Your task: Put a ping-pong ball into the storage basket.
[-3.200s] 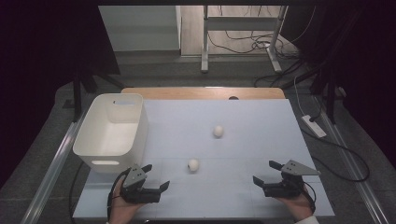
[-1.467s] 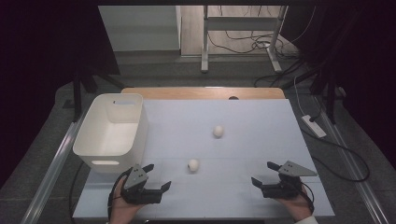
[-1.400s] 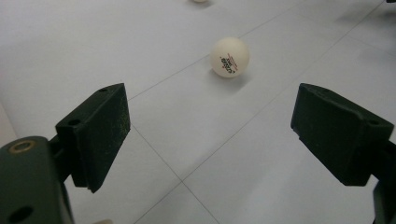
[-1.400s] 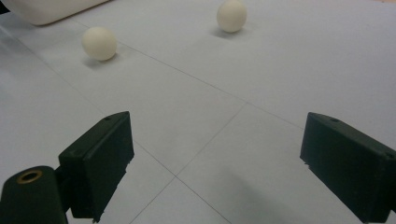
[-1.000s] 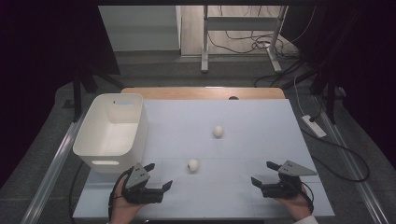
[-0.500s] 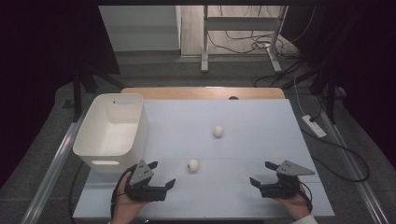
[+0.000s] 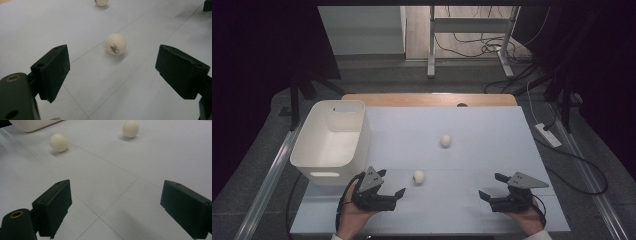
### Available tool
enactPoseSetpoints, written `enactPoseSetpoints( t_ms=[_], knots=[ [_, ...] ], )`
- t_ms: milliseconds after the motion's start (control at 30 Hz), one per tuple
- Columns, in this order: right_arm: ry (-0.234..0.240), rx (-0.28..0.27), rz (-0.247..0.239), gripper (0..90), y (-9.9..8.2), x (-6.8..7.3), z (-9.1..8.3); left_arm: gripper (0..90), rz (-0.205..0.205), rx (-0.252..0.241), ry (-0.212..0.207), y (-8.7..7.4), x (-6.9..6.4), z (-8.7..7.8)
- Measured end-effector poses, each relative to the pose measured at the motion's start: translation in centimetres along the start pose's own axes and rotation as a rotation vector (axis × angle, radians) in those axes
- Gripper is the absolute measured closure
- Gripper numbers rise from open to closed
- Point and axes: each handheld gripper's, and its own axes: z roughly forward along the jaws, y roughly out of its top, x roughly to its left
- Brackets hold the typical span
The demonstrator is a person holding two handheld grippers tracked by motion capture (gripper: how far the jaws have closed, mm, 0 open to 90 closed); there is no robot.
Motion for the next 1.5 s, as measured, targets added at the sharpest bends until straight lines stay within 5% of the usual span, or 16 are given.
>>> enactPoseSetpoints(
  t_ms=[1500],
  knots=[
    [-0.001,0.000,0.008,9.8,0.0,-0.2,0.1,12.2,0.053,0.152,-0.038,3.6,-0.4,5.5]
  ],
)
